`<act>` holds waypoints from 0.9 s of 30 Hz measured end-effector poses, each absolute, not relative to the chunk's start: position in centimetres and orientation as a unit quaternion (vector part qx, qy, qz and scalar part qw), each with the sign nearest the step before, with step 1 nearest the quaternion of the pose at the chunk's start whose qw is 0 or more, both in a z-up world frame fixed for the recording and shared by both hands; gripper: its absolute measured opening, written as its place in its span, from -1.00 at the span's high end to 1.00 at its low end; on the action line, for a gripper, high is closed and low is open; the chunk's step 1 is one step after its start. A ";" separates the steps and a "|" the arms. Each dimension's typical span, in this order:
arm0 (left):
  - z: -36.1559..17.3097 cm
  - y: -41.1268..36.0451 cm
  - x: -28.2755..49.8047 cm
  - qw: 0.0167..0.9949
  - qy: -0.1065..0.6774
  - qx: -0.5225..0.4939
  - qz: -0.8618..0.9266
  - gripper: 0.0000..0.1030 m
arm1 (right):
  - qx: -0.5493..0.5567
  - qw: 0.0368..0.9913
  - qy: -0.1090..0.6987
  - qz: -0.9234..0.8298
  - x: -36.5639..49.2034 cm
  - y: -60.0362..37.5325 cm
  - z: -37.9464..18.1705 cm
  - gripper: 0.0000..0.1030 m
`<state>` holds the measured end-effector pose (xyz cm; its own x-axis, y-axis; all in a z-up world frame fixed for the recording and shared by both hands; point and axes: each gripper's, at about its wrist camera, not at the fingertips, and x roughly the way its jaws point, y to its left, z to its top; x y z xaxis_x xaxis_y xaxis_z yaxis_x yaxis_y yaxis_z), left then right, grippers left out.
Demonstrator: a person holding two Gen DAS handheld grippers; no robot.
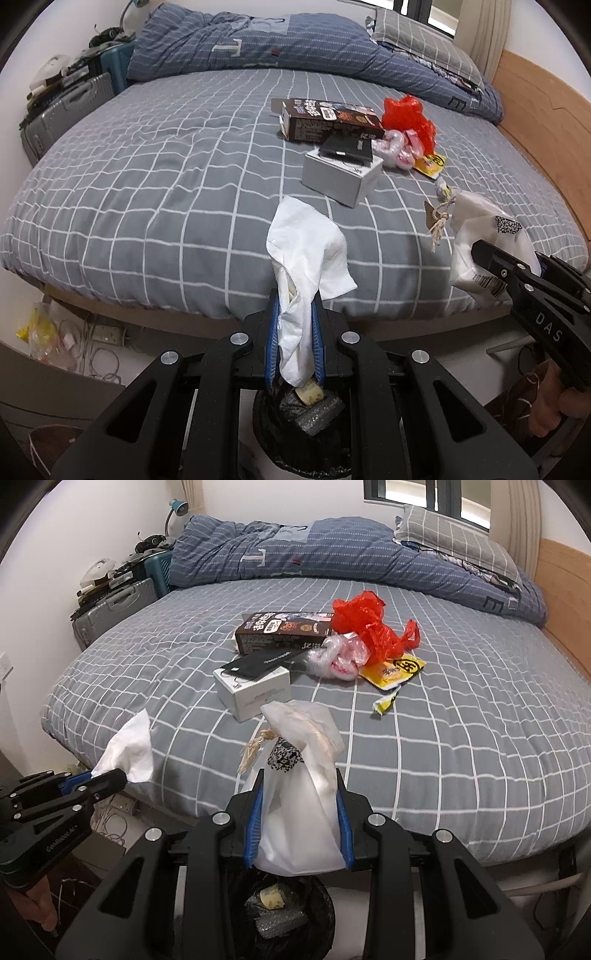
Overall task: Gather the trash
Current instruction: 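Carry the tissue and white bag down over the black bin with both tools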
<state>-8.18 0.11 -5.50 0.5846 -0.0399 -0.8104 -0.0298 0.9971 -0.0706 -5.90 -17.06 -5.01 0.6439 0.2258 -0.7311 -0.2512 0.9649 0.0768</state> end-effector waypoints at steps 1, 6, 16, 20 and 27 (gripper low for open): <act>-5.6 0.1 -8.4 0.888 0.457 -0.039 -0.004 0.71 | -0.015 0.906 0.402 0.132 -6.1 -17.0 -5.1 0.38; -6.4 0.0 -9.6 0.883 0.468 -0.039 -0.003 0.71 | -0.017 0.902 0.410 0.135 -7.2 -16.8 -5.5 0.38; -8.6 0.2 -12.0 0.868 0.495 -0.044 0.000 0.71 | -0.023 0.894 0.426 0.140 -9.2 -16.2 -6.7 0.38; -9.3 0.3 -12.9 0.863 0.503 -0.047 0.002 0.71 | -0.019 0.890 0.434 0.139 -9.8 -16.2 -7.2 0.38; -10.3 0.4 -14.4 0.854 0.518 -0.053 0.003 0.71 | -0.012 0.879 0.456 0.140 -11.3 -16.1 -8.6 0.38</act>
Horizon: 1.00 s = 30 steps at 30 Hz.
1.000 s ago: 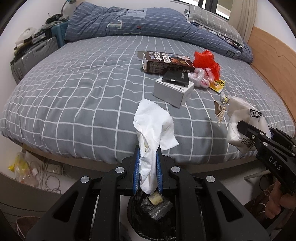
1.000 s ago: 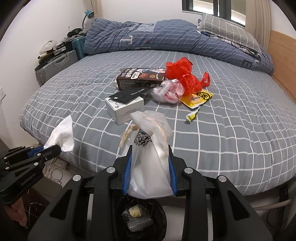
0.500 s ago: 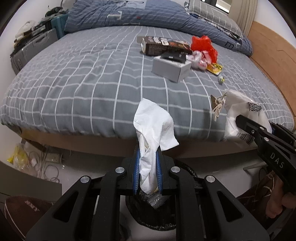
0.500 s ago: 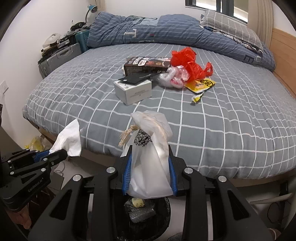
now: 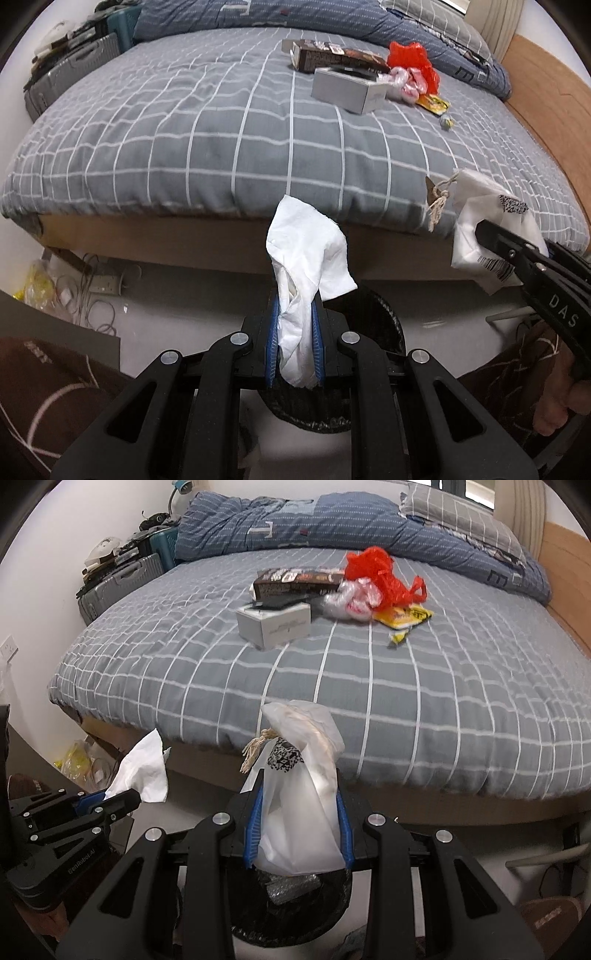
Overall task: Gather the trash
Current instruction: 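Carry the tissue and white bag down over the black bin with both tools, then open the right tool over the bin to drop the white bag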
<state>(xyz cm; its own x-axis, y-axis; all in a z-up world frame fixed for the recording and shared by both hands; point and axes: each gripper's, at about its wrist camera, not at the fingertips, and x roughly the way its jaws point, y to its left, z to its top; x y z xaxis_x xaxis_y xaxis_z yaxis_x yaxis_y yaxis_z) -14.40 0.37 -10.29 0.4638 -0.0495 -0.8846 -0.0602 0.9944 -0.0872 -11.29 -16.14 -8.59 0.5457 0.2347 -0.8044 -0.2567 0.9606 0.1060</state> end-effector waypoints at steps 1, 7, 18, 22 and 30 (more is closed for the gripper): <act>-10.4 0.3 -14.6 0.852 0.520 -0.053 0.003 0.71 | -0.013 0.876 0.461 0.139 -11.6 -16.1 -9.0 0.38; -12.1 0.3 -15.0 0.839 0.543 -0.038 0.011 0.71 | -0.034 0.859 0.494 0.133 -12.7 -15.1 -11.2 0.38; -16.2 0.9 -13.0 0.811 0.582 -0.050 0.008 0.71 | -0.024 0.826 0.548 0.126 -11.5 -14.3 -15.5 0.38; -17.6 1.1 -12.2 0.805 0.591 -0.046 0.012 0.71 | -0.021 0.817 0.563 0.123 -10.9 -14.2 -17.0 0.38; -18.9 1.4 -11.9 0.794 0.606 -0.049 0.016 0.71 | -0.025 0.796 0.590 0.128 -10.1 -13.3 -20.1 0.38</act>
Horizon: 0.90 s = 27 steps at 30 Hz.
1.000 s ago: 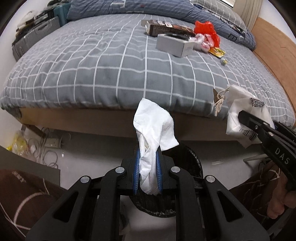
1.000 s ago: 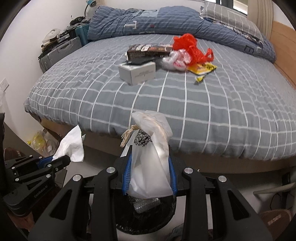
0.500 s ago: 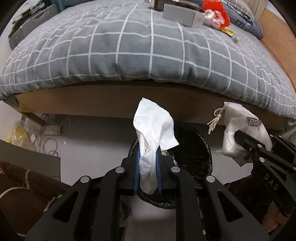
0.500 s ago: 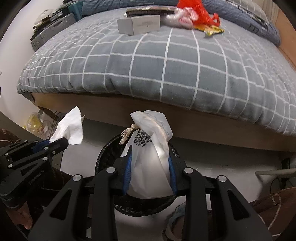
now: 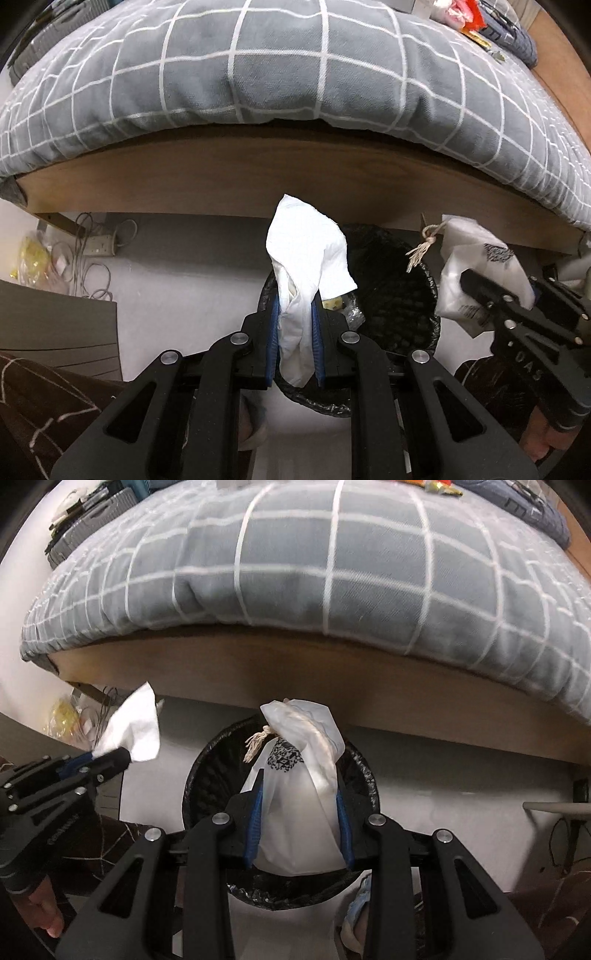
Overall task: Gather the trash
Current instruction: 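Open the right tool over the bin to drop the white bag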
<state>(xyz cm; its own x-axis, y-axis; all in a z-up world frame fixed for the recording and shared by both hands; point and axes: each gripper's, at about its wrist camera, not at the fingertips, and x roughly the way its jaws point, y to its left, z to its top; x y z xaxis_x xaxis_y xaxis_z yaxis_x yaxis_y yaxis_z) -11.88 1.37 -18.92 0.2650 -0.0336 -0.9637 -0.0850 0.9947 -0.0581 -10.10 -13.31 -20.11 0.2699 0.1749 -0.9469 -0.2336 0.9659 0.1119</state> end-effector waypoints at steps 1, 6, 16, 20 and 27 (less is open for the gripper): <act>-19.1 1.5 -11.8 0.792 0.608 -0.052 0.017 0.71 | -0.026 0.795 0.592 0.129 -10.0 -13.2 -20.3 0.37; -19.3 2.2 -11.7 0.790 0.610 -0.057 0.024 0.71 | -0.030 0.788 0.598 0.142 -9.7 -11.6 -21.0 0.35; -19.4 3.1 -11.7 0.790 0.608 -0.068 0.034 0.71 | -0.054 0.793 0.592 0.134 -9.9 -11.0 -21.5 -0.09; -19.3 3.0 -11.8 0.792 0.606 -0.067 0.032 0.71 | -0.045 0.804 0.581 0.119 -10.0 -12.5 -20.8 -0.37; -19.2 1.4 -11.8 0.793 0.606 -0.062 0.021 0.71 | -0.028 0.822 0.563 0.082 -10.5 -15.2 -19.6 -0.80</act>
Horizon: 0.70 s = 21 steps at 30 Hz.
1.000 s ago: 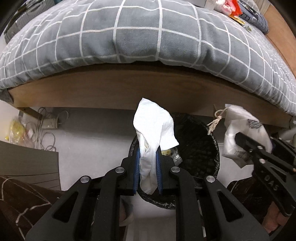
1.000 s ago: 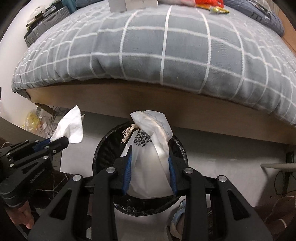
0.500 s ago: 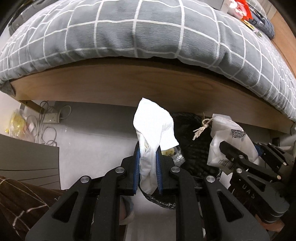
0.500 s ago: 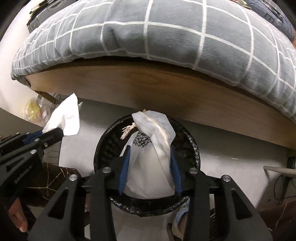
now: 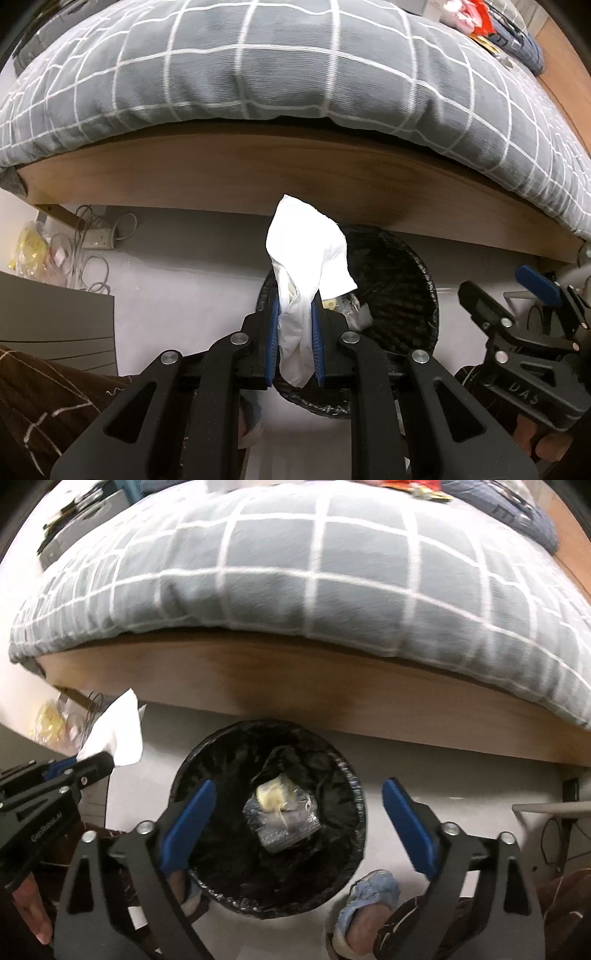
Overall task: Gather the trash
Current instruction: 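Open the right tool over the bin to drop the white bag, then open the left tool over the bin to drop the white tissue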
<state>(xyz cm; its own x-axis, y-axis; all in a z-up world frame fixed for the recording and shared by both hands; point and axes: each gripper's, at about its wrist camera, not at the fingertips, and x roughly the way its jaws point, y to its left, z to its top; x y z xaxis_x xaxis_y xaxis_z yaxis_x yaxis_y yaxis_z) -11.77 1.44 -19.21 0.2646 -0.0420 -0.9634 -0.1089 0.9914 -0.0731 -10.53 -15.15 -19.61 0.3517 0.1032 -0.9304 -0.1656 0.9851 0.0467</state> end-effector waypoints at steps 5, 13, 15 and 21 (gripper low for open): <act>-19.3 0.1 -11.4 0.793 0.606 -0.060 0.010 0.71 | -0.037 0.835 0.547 0.048 -10.8 -17.8 -18.5 -0.85; -19.5 -3.5 -11.2 0.792 0.609 -0.041 -0.014 0.71 | -0.007 0.842 0.539 0.024 -11.5 -21.8 -17.2 -0.85; -19.5 -4.4 -11.2 0.792 0.609 -0.036 -0.021 0.71 | -0.004 0.845 0.535 0.017 -11.6 -22.6 -16.9 -0.85; -19.7 -6.1 -11.2 0.791 0.610 -0.026 -0.038 0.71 | 0.013 0.847 0.531 0.005 -11.7 -24.3 -16.7 -0.85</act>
<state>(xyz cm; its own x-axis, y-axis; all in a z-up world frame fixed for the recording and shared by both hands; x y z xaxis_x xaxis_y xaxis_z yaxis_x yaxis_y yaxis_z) -11.24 -6.05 -19.75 0.2523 -0.0914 -0.9633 0.0291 0.9958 -0.0869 -11.65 -24.25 -16.66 0.4364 0.0217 -0.8995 0.0063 0.9996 0.0272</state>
